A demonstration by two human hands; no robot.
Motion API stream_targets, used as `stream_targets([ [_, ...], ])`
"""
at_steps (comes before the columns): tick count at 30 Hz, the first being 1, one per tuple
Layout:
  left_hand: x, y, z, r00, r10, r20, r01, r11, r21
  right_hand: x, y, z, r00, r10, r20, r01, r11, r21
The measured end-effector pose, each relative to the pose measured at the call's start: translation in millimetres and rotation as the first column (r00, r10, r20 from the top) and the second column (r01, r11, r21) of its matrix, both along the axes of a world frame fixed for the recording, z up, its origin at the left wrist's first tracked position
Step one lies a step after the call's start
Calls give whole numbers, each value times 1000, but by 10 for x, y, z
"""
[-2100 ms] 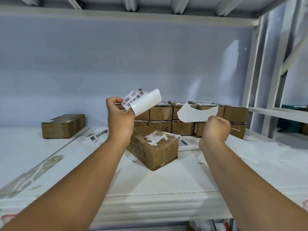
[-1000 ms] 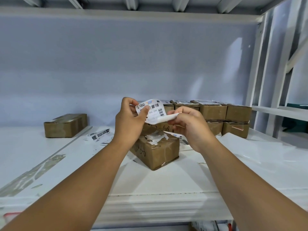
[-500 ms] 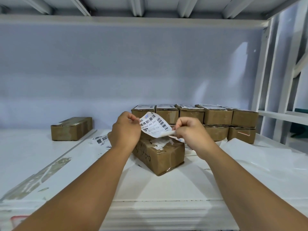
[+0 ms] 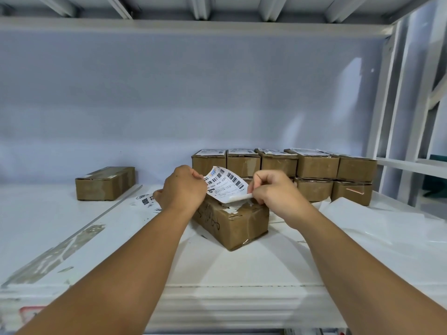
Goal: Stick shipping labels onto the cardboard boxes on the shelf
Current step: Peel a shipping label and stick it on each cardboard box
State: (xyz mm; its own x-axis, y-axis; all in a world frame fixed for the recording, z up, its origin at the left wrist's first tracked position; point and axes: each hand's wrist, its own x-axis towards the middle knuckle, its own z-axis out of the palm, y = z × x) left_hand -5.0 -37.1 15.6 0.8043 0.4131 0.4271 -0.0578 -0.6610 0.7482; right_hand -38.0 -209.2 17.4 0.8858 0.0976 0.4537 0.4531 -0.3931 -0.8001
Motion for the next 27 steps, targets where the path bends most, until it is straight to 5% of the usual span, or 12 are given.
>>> stream_targets([
  [9, 93, 16, -24, 990, -136, -23, 129, 973, -191, 17, 9, -9, 999, -26, -22, 25, 1000, -11],
  [27, 94, 62, -72, 990, -143, 1, 141, 978, -151, -38, -6, 8, 1000, -1, -12, 0, 996, -88],
])
